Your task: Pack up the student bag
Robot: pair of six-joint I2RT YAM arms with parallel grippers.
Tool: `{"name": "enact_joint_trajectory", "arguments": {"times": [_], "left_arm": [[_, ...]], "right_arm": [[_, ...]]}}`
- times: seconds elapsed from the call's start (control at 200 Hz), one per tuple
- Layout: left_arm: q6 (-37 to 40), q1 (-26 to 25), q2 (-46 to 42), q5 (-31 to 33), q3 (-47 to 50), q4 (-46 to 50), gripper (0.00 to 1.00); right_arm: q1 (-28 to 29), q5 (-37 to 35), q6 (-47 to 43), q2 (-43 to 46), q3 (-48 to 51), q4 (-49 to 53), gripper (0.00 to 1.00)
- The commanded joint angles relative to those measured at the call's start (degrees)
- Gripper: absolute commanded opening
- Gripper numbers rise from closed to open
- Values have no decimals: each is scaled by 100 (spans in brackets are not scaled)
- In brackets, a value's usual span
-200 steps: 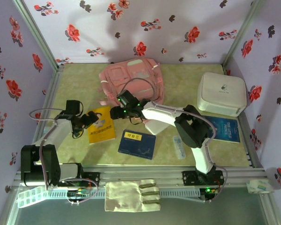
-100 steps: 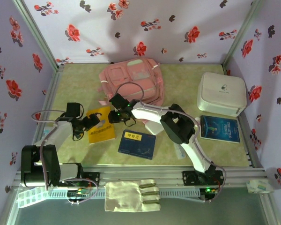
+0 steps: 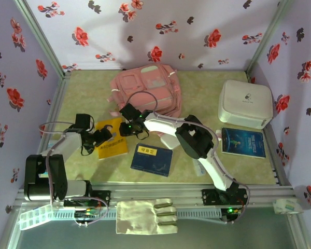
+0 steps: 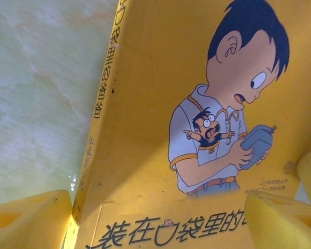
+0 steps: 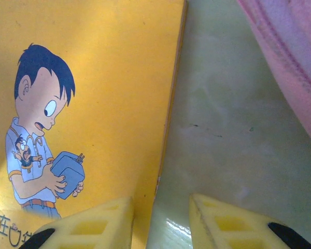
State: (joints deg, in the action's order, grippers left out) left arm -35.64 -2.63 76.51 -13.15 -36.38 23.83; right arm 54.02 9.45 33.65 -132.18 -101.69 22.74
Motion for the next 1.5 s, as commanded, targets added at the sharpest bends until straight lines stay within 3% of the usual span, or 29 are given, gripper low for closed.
{"name": "enact_joint_trajectory", "arguments": {"times": [0.0, 0.35, 0.6, 0.835, 1.045, 1.335, 1.465, 1.495], "left_arm": [[138, -79, 142, -179, -157, -41, 86], [161, -88, 182, -385, -303, 4, 81], [148, -88, -562, -965, -892, 495, 78], [-64, -88, -568, -1513, -630, 31, 54], [29, -88, -378, -1540, -651, 50, 44], [220, -87, -211, -1279, -863, 328, 23], [268, -79, -399, -963, -1133, 625, 0], [261, -71, -447, -872, -1210, 720, 0]], "right_arm": [[24, -97, 88, -300, -71, 397, 32], [15, -87, 113, -334, -29, 406, 32], [-8, -49, 160, -351, -17, 398, 32], [-31, 28, 242, -371, 35, 316, 32], [-41, 39, 236, -370, 22, 319, 32], [-65, 28, 248, -55, 8, 409, 33], [-135, 233, 357, 361, 45, 159, 34], [-149, 317, 393, 525, 141, -32, 35]]}}
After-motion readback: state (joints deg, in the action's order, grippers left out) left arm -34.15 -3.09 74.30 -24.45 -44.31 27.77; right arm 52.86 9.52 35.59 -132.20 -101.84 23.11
